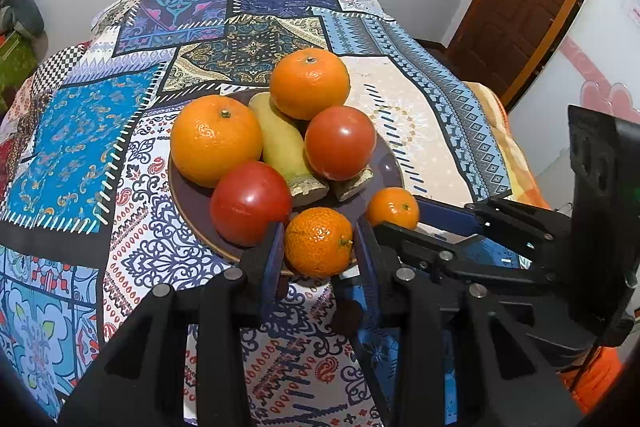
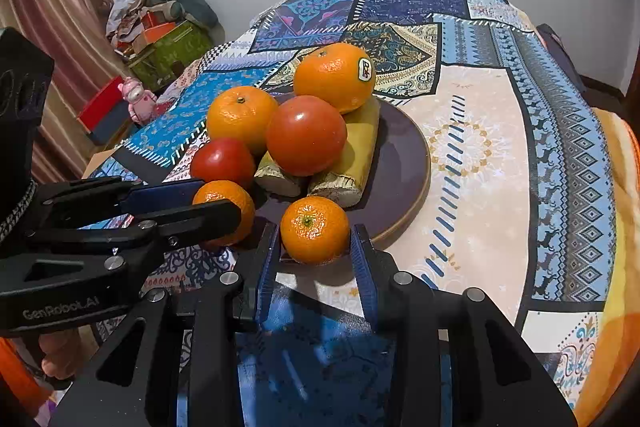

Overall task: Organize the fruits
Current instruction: 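Set the tangerine in the left tool on the plate while the right tool releases its tangerine there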

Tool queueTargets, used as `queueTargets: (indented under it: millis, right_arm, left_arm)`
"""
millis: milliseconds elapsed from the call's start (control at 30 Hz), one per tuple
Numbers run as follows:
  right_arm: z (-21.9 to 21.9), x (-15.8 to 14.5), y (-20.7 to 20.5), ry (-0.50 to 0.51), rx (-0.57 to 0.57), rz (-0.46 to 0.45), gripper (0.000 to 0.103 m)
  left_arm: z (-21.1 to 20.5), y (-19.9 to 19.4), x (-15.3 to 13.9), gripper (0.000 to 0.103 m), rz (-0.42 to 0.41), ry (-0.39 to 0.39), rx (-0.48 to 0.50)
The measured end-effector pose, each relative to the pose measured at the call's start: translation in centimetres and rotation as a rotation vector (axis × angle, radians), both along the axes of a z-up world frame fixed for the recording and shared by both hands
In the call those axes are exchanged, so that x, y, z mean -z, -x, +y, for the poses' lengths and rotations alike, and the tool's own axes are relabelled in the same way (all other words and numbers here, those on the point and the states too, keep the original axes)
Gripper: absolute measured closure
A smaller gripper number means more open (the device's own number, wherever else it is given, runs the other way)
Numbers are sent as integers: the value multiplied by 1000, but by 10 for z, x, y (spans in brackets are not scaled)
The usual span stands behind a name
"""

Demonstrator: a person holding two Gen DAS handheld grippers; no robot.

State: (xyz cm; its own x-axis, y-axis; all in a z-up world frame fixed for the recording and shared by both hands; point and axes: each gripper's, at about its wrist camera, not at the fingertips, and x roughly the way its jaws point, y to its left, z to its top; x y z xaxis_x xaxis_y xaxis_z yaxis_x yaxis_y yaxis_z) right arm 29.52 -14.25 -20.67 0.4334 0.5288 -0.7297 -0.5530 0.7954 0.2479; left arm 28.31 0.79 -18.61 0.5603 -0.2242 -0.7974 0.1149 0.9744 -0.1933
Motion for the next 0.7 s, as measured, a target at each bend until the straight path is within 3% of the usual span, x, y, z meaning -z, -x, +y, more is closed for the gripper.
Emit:
queueTargets:
  millis: [700]
  right_arm:
    - [0, -1, 5, 3, -5, 19, 67]
  left_arm:
    - [4, 12, -5, 67, -2, -1, -16]
